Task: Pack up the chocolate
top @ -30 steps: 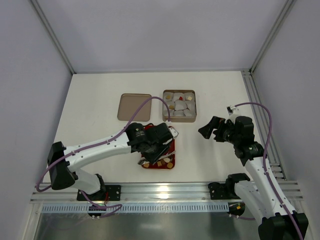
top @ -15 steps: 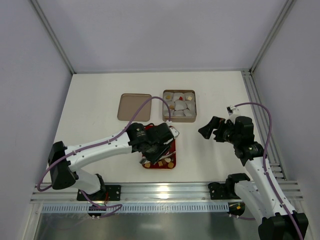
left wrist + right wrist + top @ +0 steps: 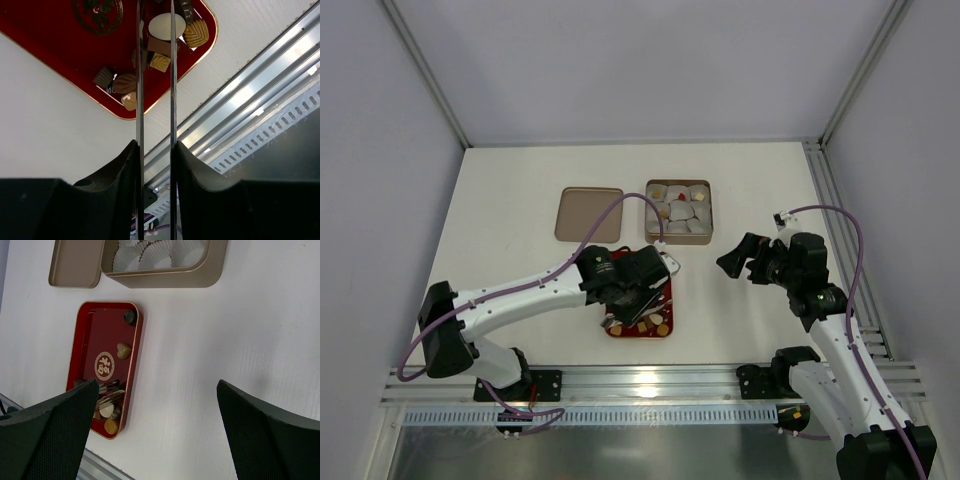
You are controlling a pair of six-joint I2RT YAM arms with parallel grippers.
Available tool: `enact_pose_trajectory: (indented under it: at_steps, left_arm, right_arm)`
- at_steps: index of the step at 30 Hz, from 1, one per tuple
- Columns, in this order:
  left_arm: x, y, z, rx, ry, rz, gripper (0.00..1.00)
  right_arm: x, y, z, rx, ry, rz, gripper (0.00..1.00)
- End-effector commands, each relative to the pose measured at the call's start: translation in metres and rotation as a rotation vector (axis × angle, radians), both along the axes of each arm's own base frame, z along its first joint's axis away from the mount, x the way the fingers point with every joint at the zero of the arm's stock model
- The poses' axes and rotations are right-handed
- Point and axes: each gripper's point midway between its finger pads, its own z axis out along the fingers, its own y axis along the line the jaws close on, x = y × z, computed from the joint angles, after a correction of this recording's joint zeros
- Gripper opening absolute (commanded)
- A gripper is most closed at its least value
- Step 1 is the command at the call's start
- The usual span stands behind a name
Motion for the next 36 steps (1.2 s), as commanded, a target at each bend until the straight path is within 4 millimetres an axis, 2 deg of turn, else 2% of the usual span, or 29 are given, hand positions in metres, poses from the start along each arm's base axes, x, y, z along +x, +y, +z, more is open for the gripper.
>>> enact_pose_trajectory:
  at_steps: [1,12,24,32,36]
  left_arm:
    - [0.006,-0.01,0.007,-0.042,-0.024,0.0,0.32]
    - [0.022,-0.003,0.027,-0.057,-0.099,0.046,0.28]
    - [0.03,0.002,0.039,-0.084,-0.119,0.075,0.27]
    - [0.039,0.006,0.055,-0.126,-0.144,0.102,0.26]
    - [0.05,0.003,0.067,-0.159,-0.163,0.128,0.26]
  right_arm:
    - [0.003,0.001,0.006,-0.005,-0.034,0.008,1.0]
    - [0.004,0.002,0.008,-0.004,-0.036,0.011,1.0]
    - [0.005,0.002,0.007,-0.001,-0.03,0.013,1.0]
    - [0.006,0.003,0.007,-0.001,-0.033,0.014,1.0]
    - [0.006,0.003,0.007,0.003,-0.033,0.012,1.0]
